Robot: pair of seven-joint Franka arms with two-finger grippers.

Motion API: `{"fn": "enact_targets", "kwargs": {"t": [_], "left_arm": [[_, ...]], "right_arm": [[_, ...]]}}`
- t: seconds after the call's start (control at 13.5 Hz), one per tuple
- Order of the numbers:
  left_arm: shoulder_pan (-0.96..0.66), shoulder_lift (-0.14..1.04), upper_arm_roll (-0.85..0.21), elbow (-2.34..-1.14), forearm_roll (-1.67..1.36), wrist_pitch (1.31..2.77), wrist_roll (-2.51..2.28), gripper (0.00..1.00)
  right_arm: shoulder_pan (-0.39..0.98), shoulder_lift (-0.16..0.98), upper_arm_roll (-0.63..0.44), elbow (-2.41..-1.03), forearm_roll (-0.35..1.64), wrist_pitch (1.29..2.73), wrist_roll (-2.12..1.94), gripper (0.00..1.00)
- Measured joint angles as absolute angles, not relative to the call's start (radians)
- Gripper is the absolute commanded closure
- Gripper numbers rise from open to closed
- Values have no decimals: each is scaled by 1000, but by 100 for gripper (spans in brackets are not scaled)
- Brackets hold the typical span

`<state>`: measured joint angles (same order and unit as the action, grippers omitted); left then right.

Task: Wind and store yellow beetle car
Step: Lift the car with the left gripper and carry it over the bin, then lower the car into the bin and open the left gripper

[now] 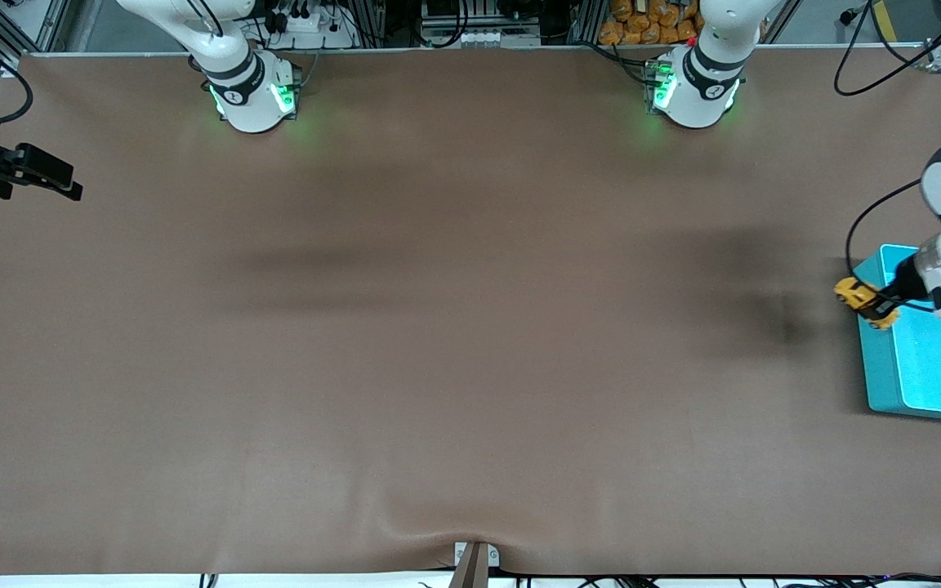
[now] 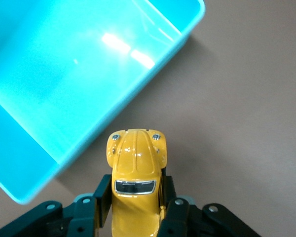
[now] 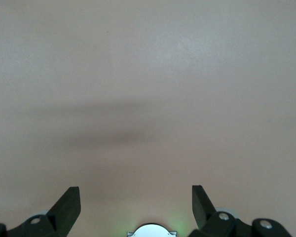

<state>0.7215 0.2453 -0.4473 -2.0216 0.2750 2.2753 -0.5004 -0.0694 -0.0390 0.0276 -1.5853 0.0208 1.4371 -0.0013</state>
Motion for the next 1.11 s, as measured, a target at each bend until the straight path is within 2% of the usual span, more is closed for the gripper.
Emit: {"fn": "enact_targets", "kwargs": {"t": [0.3, 0.67, 1.11], "left_arm": [[778, 241, -447, -1990, 275, 2239, -326, 100], [805, 242, -447, -1984, 275, 2231, -173, 100], [913, 288, -444, -1941, 275, 2231, 156, 100]], "right_arm": [[-68, -39, 30, -1588, 21, 1458, -2, 0], [-65, -70, 31, -1670, 17, 1595, -4, 0], [-63, -84, 31, -1695, 13, 1630, -6, 0]]}}
